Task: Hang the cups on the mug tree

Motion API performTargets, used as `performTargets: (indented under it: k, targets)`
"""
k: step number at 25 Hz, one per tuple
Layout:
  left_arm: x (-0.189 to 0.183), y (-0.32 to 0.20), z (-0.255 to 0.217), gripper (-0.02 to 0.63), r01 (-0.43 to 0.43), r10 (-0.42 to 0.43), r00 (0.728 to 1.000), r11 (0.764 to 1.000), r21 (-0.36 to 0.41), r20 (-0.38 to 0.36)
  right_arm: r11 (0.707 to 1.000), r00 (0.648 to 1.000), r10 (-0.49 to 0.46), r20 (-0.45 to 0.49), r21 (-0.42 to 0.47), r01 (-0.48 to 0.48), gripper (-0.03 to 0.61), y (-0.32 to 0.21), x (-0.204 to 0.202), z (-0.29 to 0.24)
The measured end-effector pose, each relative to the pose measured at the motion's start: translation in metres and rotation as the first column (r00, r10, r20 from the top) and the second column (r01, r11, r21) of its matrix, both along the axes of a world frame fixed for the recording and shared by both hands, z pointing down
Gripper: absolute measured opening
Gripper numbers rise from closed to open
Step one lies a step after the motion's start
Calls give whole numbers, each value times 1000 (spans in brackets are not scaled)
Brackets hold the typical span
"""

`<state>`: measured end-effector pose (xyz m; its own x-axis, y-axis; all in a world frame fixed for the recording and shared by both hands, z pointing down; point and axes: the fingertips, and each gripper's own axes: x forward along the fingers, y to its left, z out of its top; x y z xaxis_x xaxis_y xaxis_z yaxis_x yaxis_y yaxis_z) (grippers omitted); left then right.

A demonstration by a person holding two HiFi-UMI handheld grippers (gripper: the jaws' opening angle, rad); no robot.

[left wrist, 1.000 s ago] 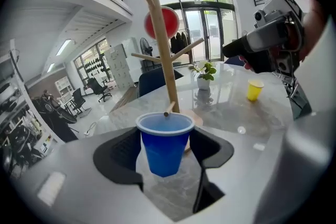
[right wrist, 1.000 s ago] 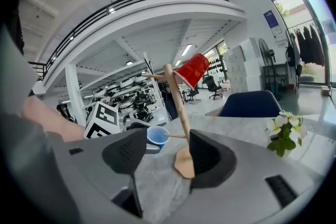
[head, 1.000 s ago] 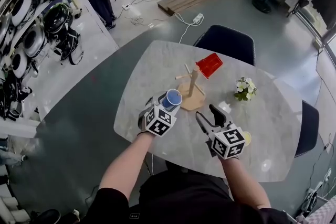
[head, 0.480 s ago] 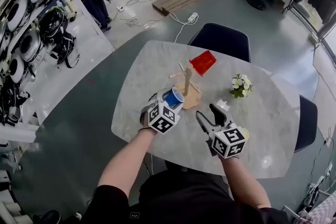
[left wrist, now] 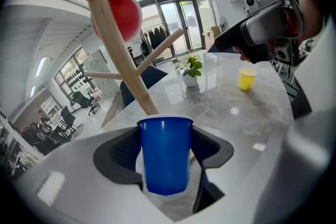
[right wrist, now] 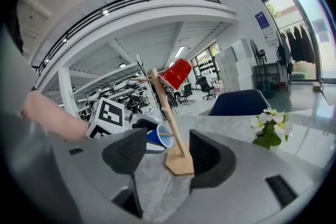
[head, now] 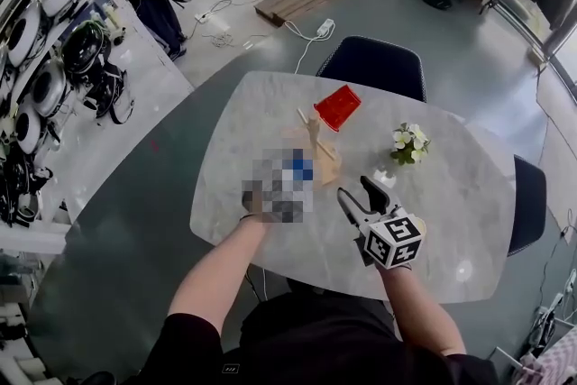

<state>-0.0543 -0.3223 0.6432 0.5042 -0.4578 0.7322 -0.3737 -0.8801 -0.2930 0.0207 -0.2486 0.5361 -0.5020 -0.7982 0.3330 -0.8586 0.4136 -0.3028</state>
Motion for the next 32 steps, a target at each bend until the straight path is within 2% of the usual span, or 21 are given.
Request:
performTargets:
  k: [6, 18, 25, 32]
  targets:
    - [6, -1, 2, 299, -27, 27, 998, 1000, 6, 57, 1000, 1000, 16, 8, 8, -16, 258, -2, 8, -2]
    - [11, 6, 0, 299, -41, 46, 997, 994, -97, 55, 999, 999, 35, 16, 7, -36, 254, 3, 18, -6]
    - [12, 22, 11, 316, -120, 134, 985, 985, -126, 110, 999, 999, 34, 30, 0, -34, 253, 7, 16, -5]
    - [14, 18, 8, 316, -93, 104, 990, 989, -115, 93, 999, 998, 45, 32, 0, -45, 252, 8, 24, -5]
